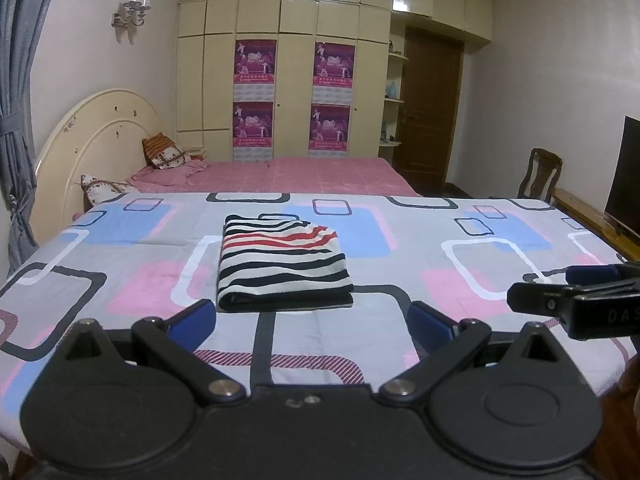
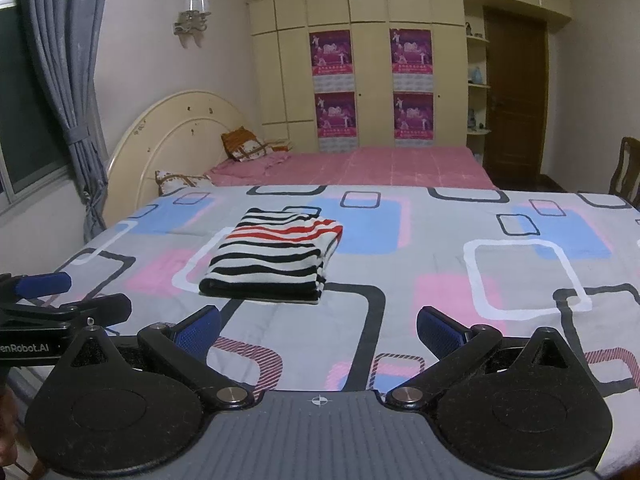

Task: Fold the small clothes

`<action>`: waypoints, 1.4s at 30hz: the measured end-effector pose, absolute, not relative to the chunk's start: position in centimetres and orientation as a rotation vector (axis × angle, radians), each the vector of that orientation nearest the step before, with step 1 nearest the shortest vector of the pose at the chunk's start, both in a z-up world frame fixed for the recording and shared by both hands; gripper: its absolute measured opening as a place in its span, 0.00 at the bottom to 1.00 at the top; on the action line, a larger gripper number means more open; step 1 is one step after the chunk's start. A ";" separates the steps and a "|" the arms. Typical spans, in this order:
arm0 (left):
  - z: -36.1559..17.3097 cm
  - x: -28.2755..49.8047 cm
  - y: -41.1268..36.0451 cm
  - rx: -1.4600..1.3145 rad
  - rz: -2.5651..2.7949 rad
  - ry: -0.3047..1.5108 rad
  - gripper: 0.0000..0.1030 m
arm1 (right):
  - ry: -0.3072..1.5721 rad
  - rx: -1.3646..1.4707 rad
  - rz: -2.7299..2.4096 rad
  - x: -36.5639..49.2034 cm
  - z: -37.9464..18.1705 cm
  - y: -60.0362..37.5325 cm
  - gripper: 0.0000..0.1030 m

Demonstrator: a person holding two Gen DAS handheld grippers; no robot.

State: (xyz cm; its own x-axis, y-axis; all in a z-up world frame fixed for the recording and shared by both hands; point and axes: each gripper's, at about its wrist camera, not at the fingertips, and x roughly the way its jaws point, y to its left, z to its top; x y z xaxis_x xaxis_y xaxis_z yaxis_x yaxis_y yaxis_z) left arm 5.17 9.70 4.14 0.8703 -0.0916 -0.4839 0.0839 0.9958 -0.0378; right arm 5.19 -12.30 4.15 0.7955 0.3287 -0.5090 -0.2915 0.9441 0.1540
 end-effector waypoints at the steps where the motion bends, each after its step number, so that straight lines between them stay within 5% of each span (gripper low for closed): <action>1: 4.1 5.2 9.6 -0.015 -0.091 0.506 0.99 | 0.560 0.070 0.333 5.2 4.2 -12.3 1.00; 42: 3.9 5.4 10.5 -0.027 -0.097 0.495 0.99 | 0.556 0.057 0.335 5.5 4.1 -12.2 1.00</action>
